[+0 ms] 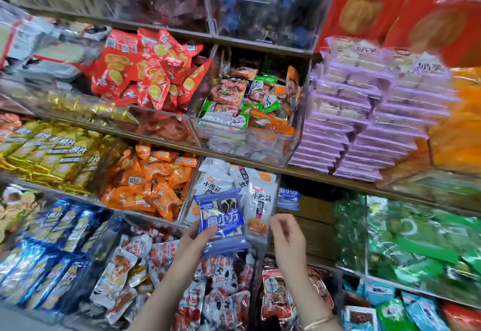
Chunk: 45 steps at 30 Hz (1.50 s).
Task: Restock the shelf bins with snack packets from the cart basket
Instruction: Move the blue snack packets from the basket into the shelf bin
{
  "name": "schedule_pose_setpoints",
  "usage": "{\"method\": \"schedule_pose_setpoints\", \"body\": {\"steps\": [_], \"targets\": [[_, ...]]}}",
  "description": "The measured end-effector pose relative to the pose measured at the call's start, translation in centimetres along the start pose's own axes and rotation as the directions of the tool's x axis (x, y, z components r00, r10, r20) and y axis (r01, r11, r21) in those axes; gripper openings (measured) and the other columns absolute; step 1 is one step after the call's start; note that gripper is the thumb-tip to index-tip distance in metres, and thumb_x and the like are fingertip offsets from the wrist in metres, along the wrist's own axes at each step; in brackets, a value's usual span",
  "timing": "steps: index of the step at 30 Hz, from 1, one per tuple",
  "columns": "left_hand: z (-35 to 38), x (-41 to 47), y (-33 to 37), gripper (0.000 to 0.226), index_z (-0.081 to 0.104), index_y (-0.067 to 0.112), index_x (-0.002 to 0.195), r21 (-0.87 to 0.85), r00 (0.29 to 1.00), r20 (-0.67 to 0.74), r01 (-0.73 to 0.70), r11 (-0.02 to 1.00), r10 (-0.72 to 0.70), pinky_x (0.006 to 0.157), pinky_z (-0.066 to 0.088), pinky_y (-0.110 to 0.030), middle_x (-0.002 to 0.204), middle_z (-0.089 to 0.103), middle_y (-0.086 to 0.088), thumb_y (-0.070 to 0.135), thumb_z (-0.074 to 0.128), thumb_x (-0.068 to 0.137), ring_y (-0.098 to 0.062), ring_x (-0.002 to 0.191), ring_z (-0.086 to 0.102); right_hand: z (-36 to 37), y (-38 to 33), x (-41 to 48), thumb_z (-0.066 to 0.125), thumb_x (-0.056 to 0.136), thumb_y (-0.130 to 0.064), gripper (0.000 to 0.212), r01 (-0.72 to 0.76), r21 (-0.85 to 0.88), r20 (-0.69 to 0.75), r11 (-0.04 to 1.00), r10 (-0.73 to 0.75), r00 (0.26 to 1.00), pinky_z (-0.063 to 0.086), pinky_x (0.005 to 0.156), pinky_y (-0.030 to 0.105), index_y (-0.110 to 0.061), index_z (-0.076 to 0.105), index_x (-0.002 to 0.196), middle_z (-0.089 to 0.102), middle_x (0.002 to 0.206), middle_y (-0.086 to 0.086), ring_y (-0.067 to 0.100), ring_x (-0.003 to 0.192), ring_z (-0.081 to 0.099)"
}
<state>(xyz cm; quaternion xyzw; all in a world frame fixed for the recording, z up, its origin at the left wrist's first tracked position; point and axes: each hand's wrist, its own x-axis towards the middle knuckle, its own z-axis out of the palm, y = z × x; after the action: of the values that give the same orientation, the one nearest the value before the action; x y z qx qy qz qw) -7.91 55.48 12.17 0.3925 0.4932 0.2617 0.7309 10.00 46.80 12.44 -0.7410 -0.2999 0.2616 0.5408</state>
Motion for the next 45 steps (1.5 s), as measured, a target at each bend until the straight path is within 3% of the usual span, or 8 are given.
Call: {"method": "schedule_pose_setpoints", "body": {"steps": [7,13,24,29,34,37,41,45], "targets": [[0.2,0.3,0.2,0.051,0.052,0.037,0.093,0.064,0.999,0.013,-0.037,0.997,0.036,0.060,0.052,-0.019,0.076,0.070,0.029,0.054,0.081,0.055,0.006,0.072,0.068,3.8,-2.8,-1.4,0.060,0.086,-0.049,0.035,-0.078,-0.223,0.361,0.972,0.157,0.919,0.040,0.074,0.015,-0.027,0.046,0.108,0.053,0.102,-0.015,0.006,0.097,0.054],[0.2,0.9,0.0,0.130,0.034,0.014,0.146,0.200,0.996,-0.051,-0.067,0.978,0.079,0.096,0.050,-0.048,0.129,0.058,-0.008,0.077,0.074,0.040,-0.027,0.109,0.062,3.1,-1.7,-1.4,0.058,0.089,-0.044,0.054,-0.229,-0.066,0.332,0.971,0.238,0.913,0.052,0.090,0.029,-0.020,0.044,0.136,0.045,0.132,-0.012,0.008,0.115,0.051],[0.2,1.7,-0.6,0.123,0.030,0.013,0.148,0.169,0.993,-0.082,-0.071,0.983,0.086,0.110,0.035,-0.050,0.146,0.042,-0.011,0.066,0.080,0.048,-0.031,0.127,0.048,-5.4,5.6,0.3,0.061,0.091,-0.029,0.031,-0.552,0.442,-0.049,0.707,0.634,0.772,0.036,0.043,0.023,-0.029,0.045,0.118,0.056,0.069,0.003,0.012,0.050,0.045],[0.1,1.8,-0.8,0.086,0.055,0.018,0.130,0.155,0.993,-0.072,-0.085,0.984,0.097,0.097,0.049,-0.044,0.128,0.062,-0.006,0.057,0.079,0.057,-0.023,0.106,0.065,-6.8,10.1,0.8,0.060,0.092,-0.017,0.018,-0.676,0.552,-0.069,0.489,0.834,0.547,0.046,0.052,0.025,-0.008,0.055,0.107,0.051,0.077,0.010,0.018,0.061,0.046],[0.0,2.0,-1.2,0.070,0.057,0.018,0.127,0.139,0.995,-0.055,-0.079,0.987,0.087,0.098,0.048,-0.048,0.121,0.065,-0.005,0.047,0.081,0.069,-0.026,0.107,0.065,-6.6,11.3,0.9,0.060,0.091,-0.012,0.043,-0.613,0.647,-0.084,0.453,0.841,0.534,0.046,0.100,0.036,0.003,0.049,0.129,0.053,0.132,0.017,0.028,0.118,0.055],[0.0,2.2,-1.4,0.041,0.064,0.029,0.109,0.166,0.993,-0.058,-0.092,0.982,0.103,0.081,0.055,-0.033,0.108,0.071,0.002,0.042,0.078,0.073,-0.017,0.091,0.071,-6.0,11.0,0.4,0.068,0.083,-0.010,0.056,-0.691,0.260,-0.342,0.674,0.734,0.587,0.042,0.102,0.048,0.016,0.043,0.126,0.052,0.128,0.033,0.044,0.119,0.051],[0.1,2.4,-1.6,0.023,0.062,0.036,0.098,0.185,0.991,-0.076,-0.099,0.978,0.115,0.060,0.050,-0.013,0.094,0.075,0.010,0.035,0.075,0.078,-0.009,0.079,0.072,-5.5,11.1,-1.4,0.072,0.081,-0.016,0.075,-0.631,-0.303,-0.358,0.714,0.529,0.770,0.040,0.100,0.047,0.003,0.028,0.139,0.029,0.136,0.026,0.044,0.117,0.044],[0.2,2.1,-1.6,0.021,0.055,0.038,0.089,0.177,0.988,-0.090,-0.109,0.978,0.126,0.051,0.045,-0.004,0.074,0.068,0.030,0.031,0.073,0.081,0.010,0.068,0.065,-5.6,12.7,-3.0,0.060,0.085,-0.040,0.065,-0.285,-0.858,-0.196,0.428,0.240,0.951,0.042,0.101,0.035,-0.017,0.030,0.139,0.029,0.141,0.008,0.025,0.123,0.039]]}}
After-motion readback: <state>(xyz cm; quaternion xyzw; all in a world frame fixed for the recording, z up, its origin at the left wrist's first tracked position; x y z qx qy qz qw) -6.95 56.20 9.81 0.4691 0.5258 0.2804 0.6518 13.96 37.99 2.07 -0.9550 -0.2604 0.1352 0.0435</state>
